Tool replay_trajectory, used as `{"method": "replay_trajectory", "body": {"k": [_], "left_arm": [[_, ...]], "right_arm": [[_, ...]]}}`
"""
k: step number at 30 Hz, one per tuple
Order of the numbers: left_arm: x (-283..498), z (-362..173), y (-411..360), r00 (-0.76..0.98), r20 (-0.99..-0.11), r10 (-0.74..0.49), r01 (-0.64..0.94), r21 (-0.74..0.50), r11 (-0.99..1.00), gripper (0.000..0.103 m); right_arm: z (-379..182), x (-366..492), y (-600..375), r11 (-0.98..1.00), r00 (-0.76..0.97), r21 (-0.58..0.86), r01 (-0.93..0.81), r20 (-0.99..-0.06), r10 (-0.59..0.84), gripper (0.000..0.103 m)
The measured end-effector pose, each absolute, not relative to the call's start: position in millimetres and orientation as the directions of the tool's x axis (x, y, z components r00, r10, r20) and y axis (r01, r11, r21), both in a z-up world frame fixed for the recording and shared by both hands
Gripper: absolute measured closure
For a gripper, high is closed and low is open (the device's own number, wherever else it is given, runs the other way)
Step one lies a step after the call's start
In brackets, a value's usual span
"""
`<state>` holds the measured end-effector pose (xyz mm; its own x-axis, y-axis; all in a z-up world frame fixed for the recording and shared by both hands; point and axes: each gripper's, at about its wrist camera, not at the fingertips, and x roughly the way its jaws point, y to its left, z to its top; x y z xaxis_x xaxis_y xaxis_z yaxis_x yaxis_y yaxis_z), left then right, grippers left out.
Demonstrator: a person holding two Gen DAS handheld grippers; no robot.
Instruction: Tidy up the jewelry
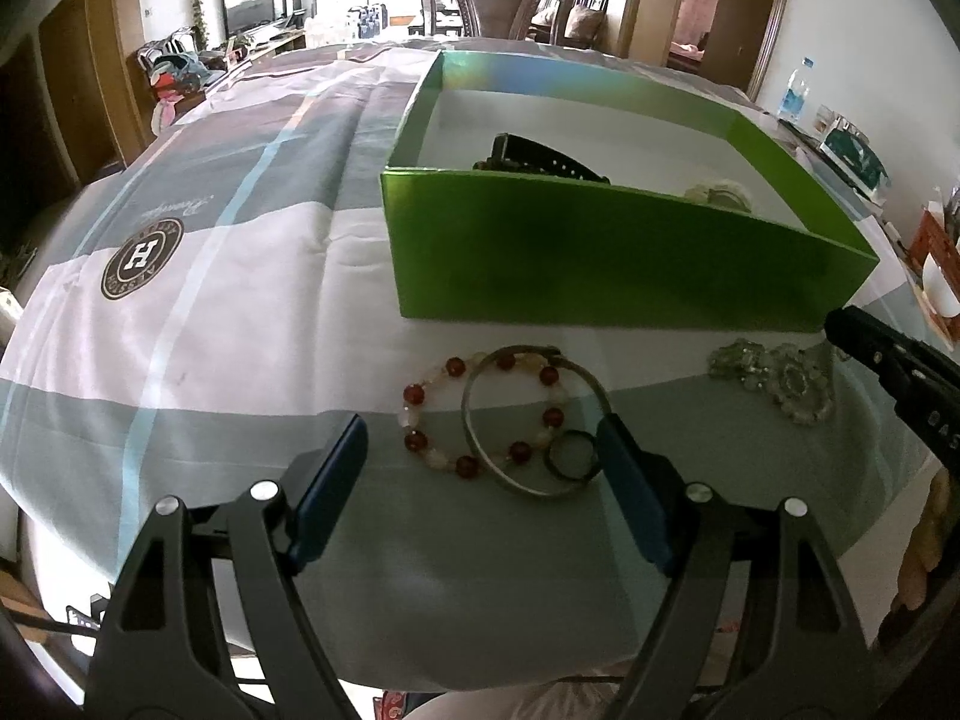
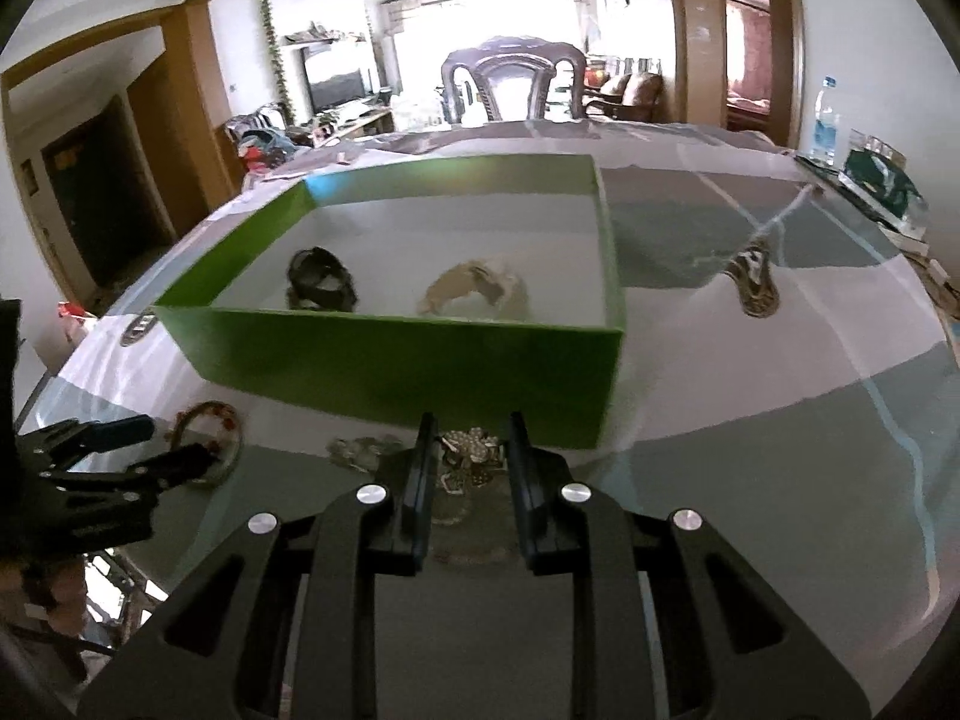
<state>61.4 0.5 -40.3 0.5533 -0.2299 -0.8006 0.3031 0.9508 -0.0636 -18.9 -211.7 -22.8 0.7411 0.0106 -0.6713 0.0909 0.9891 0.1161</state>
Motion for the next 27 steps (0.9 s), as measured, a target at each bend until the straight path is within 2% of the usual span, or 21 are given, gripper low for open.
{"method": "replay_trajectory", "body": {"k": [8, 11, 12, 19, 21, 24, 25, 27], "left_arm": [[62, -43, -2, 0.547, -0.806, -0.224, 0.300, -0.061, 0.952, 0.025], [63, -43, -3, 0.547, -0.807, -0.224, 0.302, -0.059, 0.951, 0.025], [63, -44, -3, 0.547, -0.807, -0.222, 0.302, -0.058, 0.952, 0.025], [66, -42, 0, 0.557, -0.801, -0.218, 0.291, -0.057, 0.955, 0.025], [67, -41, 2, 0.561, -0.800, -0.213, 0.283, -0.056, 0.957, 0.028], [69, -40, 5, 0.563, -0.800, -0.208, 0.275, -0.056, 0.960, 0.035], [70, -41, 6, 0.558, -0.804, -0.206, 0.272, -0.058, 0.961, 0.039], [72, -43, 6, 0.551, -0.806, -0.216, 0.274, -0.069, 0.959, 0.041]], "right_arm": [[-42, -15, -235, 0.974, 0.692, 0.070, 0.216, -0.715, -0.102, 0.080], [-41, -19, -235, 0.976, 0.700, 0.071, 0.207, -0.708, -0.098, 0.066], [-38, -21, -233, 0.979, 0.707, 0.070, 0.194, -0.702, -0.090, 0.065], [-27, -34, -219, 0.989, 0.726, 0.104, 0.101, -0.687, -0.002, 0.067], [-28, -36, -217, 0.991, 0.720, 0.105, 0.081, -0.694, 0.015, 0.074], [-36, -32, -212, 0.992, 0.690, 0.104, 0.068, -0.724, 0.028, 0.079], [-41, -29, -213, 0.992, 0.677, 0.103, 0.075, -0.735, 0.025, 0.079], [-46, -27, -214, 0.990, 0.673, 0.105, 0.091, -0.740, 0.017, 0.079]]}}
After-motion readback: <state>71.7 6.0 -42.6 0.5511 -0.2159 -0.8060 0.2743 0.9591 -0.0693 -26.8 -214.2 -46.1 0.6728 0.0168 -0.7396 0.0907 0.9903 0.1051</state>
